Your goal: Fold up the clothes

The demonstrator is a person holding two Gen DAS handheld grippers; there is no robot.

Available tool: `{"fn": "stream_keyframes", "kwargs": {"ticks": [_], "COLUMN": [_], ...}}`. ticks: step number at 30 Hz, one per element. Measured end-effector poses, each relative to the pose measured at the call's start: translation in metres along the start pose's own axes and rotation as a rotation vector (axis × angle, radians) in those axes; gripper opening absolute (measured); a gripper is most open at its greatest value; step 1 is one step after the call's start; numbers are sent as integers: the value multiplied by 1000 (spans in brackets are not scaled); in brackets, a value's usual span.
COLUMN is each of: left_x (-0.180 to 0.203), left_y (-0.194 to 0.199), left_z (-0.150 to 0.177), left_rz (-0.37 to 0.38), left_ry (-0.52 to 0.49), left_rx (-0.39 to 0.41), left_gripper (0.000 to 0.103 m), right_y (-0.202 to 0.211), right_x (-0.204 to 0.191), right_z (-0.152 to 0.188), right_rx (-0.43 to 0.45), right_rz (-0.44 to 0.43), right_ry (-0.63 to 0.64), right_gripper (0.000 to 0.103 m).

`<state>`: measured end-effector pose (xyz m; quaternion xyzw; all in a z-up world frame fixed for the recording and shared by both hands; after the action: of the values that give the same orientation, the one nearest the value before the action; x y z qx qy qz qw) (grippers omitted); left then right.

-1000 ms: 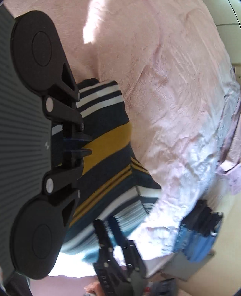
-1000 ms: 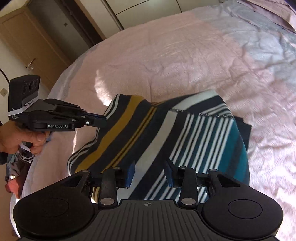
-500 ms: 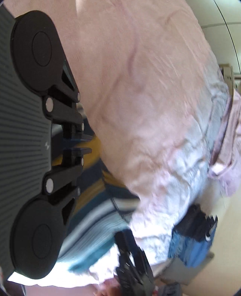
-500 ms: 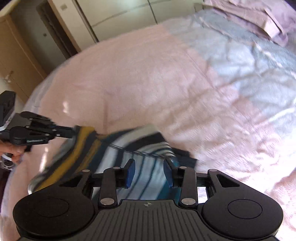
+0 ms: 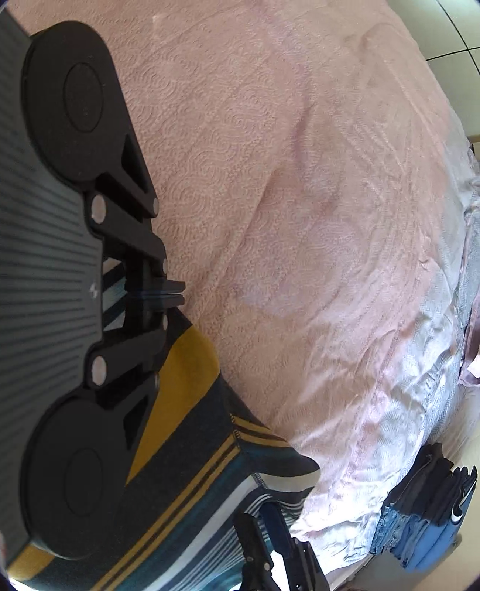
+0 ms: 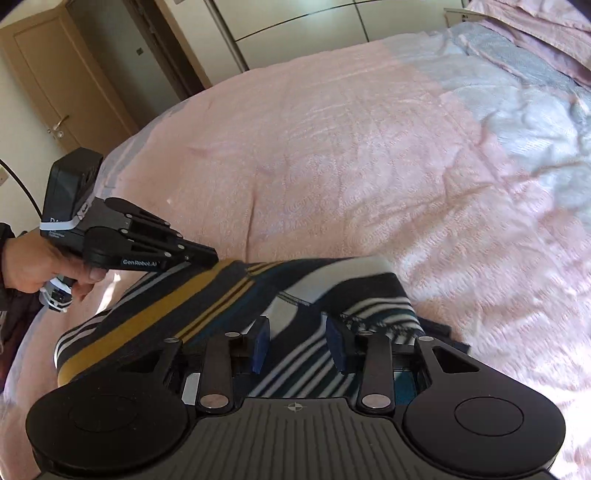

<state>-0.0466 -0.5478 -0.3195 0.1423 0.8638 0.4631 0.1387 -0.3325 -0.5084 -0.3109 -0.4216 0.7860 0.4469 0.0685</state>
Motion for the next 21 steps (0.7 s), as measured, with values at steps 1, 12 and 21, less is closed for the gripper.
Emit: {"fn": "stream_keyframes", "kwargs": {"ticks": [1,12,21], "left_x": [0,70,49], "left_y": [5,87,75], "left_z": [-2,35,71], "left_rz": [-7,137,56], "left_ry": [-3,-153,-200], "left_rx": [5,47,-7], "left_gripper": [3,10,13], "right_y": [7,57,70], "right_x": [2,-45,-50], "right_z": [4,35,94], "right_rx": [1,-9,-187], "right_rz": [19,87,164], "right_ry": [-21,-86,-117], "right_gripper": [38,49,52]}}
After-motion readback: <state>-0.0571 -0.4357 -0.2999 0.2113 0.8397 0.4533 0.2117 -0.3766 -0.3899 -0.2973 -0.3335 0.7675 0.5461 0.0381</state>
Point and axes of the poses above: each gripper's, at about its wrist camera, not at the fingertips, and y roughly against the way its jaws point, x to its right, z to its underside, the point moved 2 cm from there along -y, roughly the way its jaws point, and after that the axes turned 10 degrees about -z, right-handed, at the moved point
